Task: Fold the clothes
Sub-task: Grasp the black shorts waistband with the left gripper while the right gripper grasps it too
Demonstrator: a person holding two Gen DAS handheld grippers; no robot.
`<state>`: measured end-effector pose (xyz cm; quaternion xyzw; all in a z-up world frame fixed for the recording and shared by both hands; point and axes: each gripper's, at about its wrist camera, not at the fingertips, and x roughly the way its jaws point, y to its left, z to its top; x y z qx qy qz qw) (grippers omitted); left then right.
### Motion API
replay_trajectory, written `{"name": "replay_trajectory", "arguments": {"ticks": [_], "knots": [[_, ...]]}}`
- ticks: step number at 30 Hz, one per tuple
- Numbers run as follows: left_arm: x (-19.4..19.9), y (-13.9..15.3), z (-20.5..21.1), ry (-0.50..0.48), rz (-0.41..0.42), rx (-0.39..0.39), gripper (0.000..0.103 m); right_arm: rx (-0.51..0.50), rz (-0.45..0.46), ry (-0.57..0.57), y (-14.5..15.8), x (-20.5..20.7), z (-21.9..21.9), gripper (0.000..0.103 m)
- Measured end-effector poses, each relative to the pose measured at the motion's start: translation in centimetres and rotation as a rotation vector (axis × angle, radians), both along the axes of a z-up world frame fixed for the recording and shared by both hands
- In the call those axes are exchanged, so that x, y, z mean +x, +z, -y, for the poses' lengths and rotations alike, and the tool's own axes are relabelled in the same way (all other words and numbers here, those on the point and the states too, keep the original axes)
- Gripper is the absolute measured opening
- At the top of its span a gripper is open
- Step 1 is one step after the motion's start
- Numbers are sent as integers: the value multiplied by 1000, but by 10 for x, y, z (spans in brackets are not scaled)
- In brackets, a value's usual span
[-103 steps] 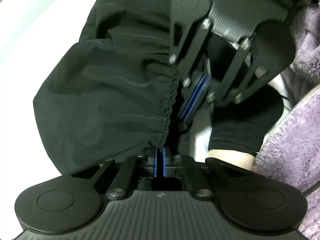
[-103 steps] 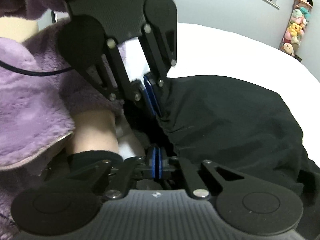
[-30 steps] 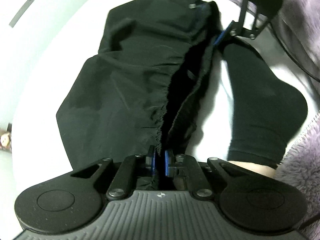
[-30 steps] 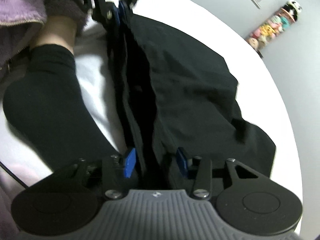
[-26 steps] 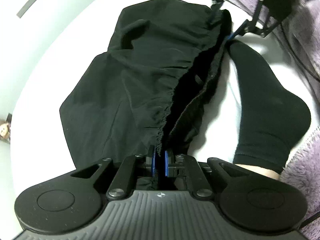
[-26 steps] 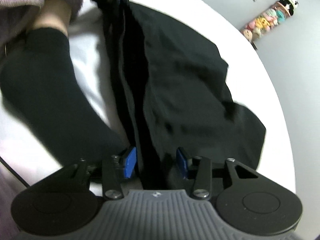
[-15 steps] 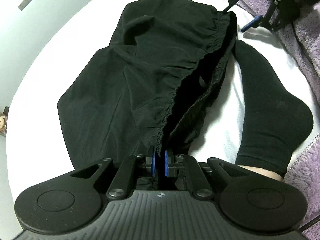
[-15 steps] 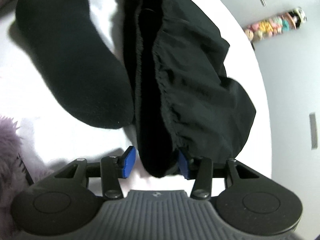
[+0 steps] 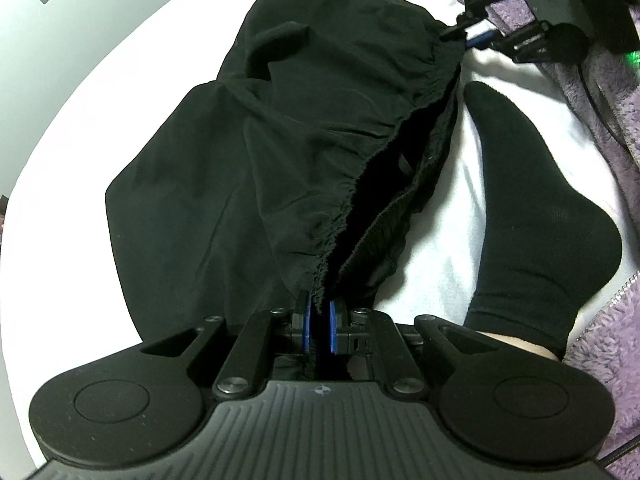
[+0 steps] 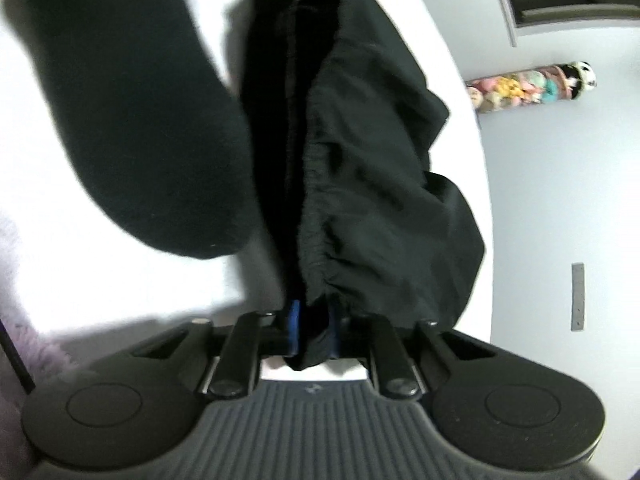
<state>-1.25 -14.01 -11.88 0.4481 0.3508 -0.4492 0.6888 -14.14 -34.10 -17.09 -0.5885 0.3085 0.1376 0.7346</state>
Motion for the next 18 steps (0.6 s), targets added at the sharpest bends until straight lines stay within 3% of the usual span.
{"name": "replay_trajectory", "arguments": {"ticks": [5, 11, 18], "knots": [[-5, -5, -4, -47, -5, 18, 12, 45, 19, -22, 5, 1, 6, 11], [-19, -3, -20, -131, 39, 63, 38, 98, 25, -54, 8, 22, 13, 11], [-32, -7, -28, -156, 52, 120, 40, 117, 17, -78, 7, 29, 14, 10]]}}
